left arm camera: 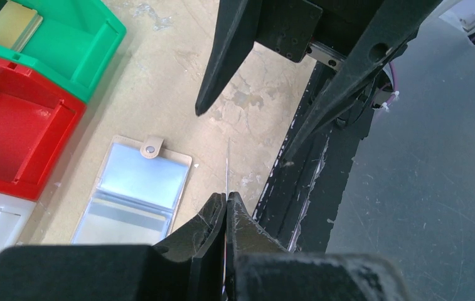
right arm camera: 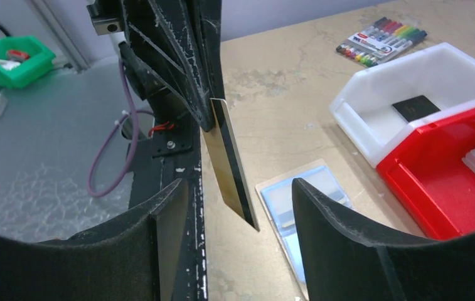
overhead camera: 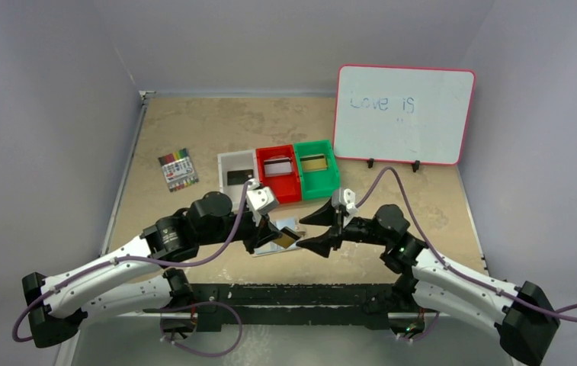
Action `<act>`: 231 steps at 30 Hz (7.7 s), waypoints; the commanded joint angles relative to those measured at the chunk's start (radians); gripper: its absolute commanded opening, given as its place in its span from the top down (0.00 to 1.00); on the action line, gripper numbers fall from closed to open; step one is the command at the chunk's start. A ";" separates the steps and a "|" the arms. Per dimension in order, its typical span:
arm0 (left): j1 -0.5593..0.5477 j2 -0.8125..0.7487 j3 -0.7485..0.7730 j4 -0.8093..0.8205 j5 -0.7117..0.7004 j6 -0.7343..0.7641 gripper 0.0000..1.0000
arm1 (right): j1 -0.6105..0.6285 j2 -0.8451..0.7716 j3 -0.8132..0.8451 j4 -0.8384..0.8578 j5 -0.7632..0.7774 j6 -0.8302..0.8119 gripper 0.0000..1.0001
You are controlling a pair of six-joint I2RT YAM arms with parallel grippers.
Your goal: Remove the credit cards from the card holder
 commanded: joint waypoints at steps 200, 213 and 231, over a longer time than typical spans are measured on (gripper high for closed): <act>0.005 -0.229 -0.268 0.271 -1.409 0.136 0.10 | -0.315 1.000 0.825 -0.473 0.379 -1.378 0.70; 0.007 -0.223 -0.268 0.265 -1.395 0.133 0.10 | -0.315 0.899 0.799 -0.406 0.343 -1.055 0.75; 0.007 -0.214 -0.269 0.265 -1.405 0.134 0.11 | -0.315 0.999 0.850 -0.668 0.433 -0.129 1.00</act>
